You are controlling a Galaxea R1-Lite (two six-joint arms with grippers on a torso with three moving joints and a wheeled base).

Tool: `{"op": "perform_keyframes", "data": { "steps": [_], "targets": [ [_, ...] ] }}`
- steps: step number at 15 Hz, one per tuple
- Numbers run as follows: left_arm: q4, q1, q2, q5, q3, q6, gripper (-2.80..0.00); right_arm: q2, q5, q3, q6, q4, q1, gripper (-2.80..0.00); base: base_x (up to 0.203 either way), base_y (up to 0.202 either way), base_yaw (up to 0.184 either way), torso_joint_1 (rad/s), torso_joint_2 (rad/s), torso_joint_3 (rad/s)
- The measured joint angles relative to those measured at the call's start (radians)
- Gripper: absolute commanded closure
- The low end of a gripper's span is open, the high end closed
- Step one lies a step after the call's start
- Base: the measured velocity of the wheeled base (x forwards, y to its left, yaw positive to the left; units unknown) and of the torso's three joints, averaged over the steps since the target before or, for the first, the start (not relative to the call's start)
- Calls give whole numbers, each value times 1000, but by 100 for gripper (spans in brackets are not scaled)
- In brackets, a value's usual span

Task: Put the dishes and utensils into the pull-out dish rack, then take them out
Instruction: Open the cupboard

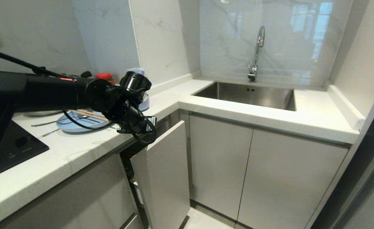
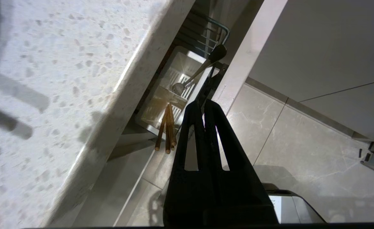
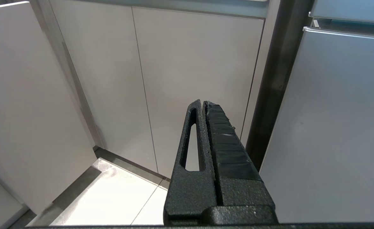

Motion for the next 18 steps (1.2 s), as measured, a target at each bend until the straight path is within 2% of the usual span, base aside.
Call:
{"op": "perform_keyframes", "data": {
  "steps": [9,18],
  "targets": [
    [2,-23,84,-1,-3,1,0,0,0,0,0,0,0,0,0,0,0,0,0,0],
    [67,-83,97,-10,-3,-24,0,0,0,0,0,0,0,0,0,0,0,0,0,0]
  ]
}}
